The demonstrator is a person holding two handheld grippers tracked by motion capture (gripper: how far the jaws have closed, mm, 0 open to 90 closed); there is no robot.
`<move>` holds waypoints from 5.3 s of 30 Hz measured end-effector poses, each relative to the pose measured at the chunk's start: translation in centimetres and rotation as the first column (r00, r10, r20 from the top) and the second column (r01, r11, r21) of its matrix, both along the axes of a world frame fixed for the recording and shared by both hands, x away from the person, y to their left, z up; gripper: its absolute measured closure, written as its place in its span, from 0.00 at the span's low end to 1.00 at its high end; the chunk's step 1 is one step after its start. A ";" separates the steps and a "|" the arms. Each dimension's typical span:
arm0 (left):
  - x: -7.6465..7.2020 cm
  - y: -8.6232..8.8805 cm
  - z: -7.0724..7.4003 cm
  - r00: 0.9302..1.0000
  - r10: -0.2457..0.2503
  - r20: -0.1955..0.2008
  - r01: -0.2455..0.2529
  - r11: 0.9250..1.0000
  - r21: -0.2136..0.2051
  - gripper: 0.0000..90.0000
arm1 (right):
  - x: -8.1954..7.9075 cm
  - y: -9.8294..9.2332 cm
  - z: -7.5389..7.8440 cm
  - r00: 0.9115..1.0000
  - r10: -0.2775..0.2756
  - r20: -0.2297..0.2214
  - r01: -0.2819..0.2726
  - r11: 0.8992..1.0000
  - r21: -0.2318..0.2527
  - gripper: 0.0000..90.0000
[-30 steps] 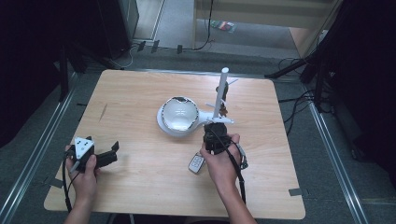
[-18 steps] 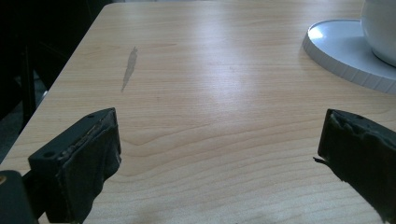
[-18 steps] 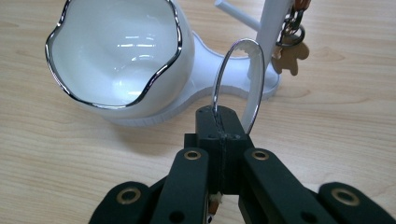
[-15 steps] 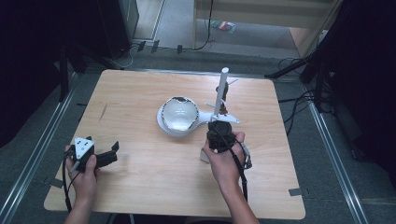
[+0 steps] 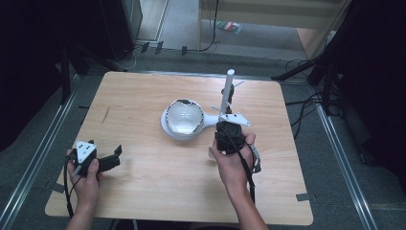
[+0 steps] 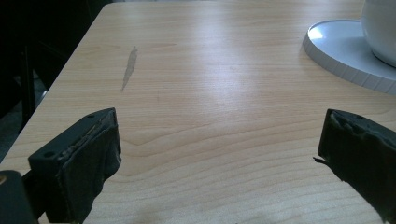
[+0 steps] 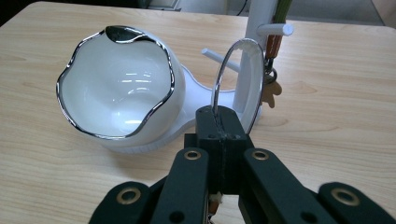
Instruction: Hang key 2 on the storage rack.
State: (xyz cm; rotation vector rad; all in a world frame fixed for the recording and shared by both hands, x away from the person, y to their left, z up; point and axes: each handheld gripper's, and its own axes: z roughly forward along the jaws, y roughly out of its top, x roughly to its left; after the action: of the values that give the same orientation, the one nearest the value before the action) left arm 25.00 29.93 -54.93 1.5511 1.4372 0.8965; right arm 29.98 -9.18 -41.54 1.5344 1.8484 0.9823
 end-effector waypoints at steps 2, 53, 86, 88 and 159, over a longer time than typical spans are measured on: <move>0.0 0.0 0.0 1.000 0.000 0.000 0.000 1.000 -0.001 0.00 | 0.0 -0.1 0.2 1.000 -0.003 0.012 0.003 1.000 -0.003 1.00; 0.0 0.0 0.0 1.000 -0.002 -0.002 0.002 1.000 -0.001 0.00 | 4.4 -1.3 -1.3 0.998 -0.051 0.029 0.052 0.998 -0.026 1.00; 0.0 0.0 0.0 1.000 -0.005 -0.005 0.005 1.000 -0.002 0.00 | 7.1 -0.9 -3.9 0.998 -0.032 0.054 0.033 0.999 -0.017 1.00; 0.0 0.0 0.0 1.000 -0.005 -0.006 0.005 1.000 -0.002 0.00 | 7.3 -1.1 -4.1 0.998 -0.026 0.051 0.026 1.000 -0.008 1.00; 0.1 -0.2 0.0 1.000 -0.008 -0.002 0.008 1.000 0.007 0.00 | 0.6 -10.0 -9.7 0.993 0.000 0.115 0.004 1.000 -0.030 0.00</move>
State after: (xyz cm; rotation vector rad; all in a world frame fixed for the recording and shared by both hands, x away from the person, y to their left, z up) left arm 25.06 29.76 -54.93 1.5629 1.4299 0.8964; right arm 30.54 -19.19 -51.22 1.4311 1.7740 1.0151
